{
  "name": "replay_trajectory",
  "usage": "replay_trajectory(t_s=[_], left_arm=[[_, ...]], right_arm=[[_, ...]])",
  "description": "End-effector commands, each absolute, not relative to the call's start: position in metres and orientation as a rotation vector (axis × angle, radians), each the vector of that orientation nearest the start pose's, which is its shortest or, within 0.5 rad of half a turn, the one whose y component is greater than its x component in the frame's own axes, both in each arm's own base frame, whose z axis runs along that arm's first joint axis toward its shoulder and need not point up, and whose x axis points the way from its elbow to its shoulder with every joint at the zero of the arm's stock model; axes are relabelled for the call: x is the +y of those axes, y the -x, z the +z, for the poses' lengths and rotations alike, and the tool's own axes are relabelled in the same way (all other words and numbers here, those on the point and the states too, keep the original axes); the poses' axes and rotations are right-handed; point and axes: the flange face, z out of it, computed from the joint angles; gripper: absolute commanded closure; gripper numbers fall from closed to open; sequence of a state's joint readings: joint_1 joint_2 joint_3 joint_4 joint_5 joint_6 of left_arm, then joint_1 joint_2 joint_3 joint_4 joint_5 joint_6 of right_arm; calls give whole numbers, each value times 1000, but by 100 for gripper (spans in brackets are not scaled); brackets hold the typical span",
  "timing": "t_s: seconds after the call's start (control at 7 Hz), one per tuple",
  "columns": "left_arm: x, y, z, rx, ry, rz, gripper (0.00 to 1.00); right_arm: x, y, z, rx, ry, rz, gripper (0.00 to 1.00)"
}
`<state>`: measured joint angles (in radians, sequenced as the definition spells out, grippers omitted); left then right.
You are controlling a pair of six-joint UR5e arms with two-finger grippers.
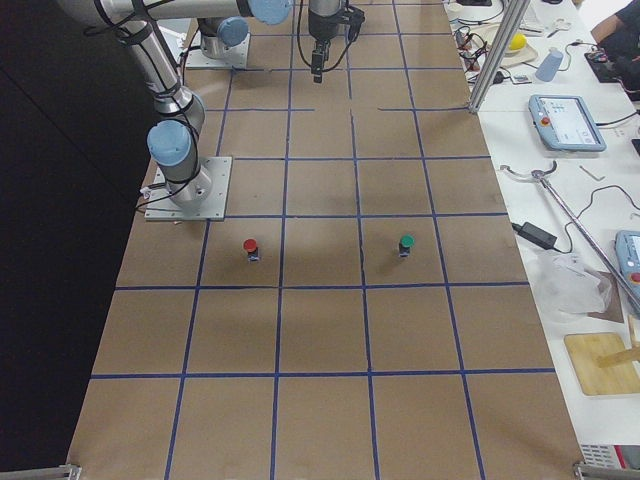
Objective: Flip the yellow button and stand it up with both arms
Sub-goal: 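Lower the left gripper and grasp the yellow button by its base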
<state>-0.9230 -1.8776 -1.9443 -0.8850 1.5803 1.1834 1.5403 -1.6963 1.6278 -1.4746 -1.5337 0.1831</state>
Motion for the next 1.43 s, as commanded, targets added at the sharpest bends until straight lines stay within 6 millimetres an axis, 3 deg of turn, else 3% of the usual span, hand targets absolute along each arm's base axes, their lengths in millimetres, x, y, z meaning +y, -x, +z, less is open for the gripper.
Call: replay_trajectory(t_s=[0.0,0.29,0.43,0.57,0.71,0.86,1.0,1.29], left_arm=[[-506,-219,225,3012,-848,1,34],[-502,-217,232,3031,-874,28,75],[-504,-216,238,3048,-879,31,88],[-508,-208,249,3047,-898,27,91],[-509,-191,274,3133,-903,-18,91],[-506,-155,299,3302,-797,-14,91],[-504,-97,320,3475,-716,-46,91],[-493,-8,368,3741,-410,-107,91]], right_arm=[[-447,-121,498,3117,-336,78,0],[-448,-122,496,3103,-350,72,0],[-448,-122,492,3117,-356,82,0],[-448,-122,492,3118,-346,83,0],[-448,-122,492,3117,-337,83,0],[-448,-122,492,3121,-332,80,0],[-448,-122,492,3115,-331,81,0],[-448,-122,492,3116,-336,83,0]])
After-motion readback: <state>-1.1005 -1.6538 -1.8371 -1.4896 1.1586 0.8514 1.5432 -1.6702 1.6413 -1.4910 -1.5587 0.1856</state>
